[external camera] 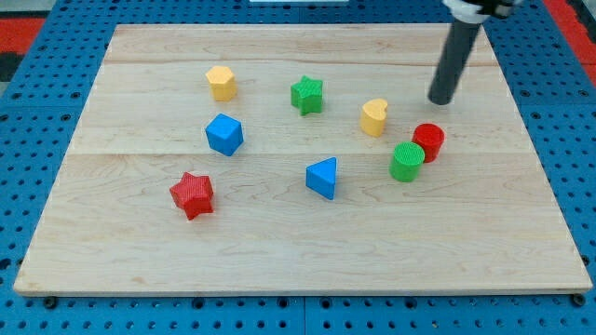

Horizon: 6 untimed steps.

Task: Place the yellow hexagon bottom right to yellow heart

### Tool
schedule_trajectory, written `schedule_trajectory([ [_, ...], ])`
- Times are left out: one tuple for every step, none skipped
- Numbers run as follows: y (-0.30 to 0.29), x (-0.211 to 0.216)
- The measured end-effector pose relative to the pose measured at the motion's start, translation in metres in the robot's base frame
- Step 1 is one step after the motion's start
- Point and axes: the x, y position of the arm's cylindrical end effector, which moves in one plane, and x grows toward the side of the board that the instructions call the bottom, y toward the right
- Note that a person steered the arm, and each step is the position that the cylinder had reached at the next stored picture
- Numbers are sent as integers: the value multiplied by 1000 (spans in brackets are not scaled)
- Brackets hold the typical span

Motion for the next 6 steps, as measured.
schedule_trajectory([
  [-4,21],
  [-29,25],
  [-32,39],
  [-34,49],
  [-47,53],
  [-95,53],
])
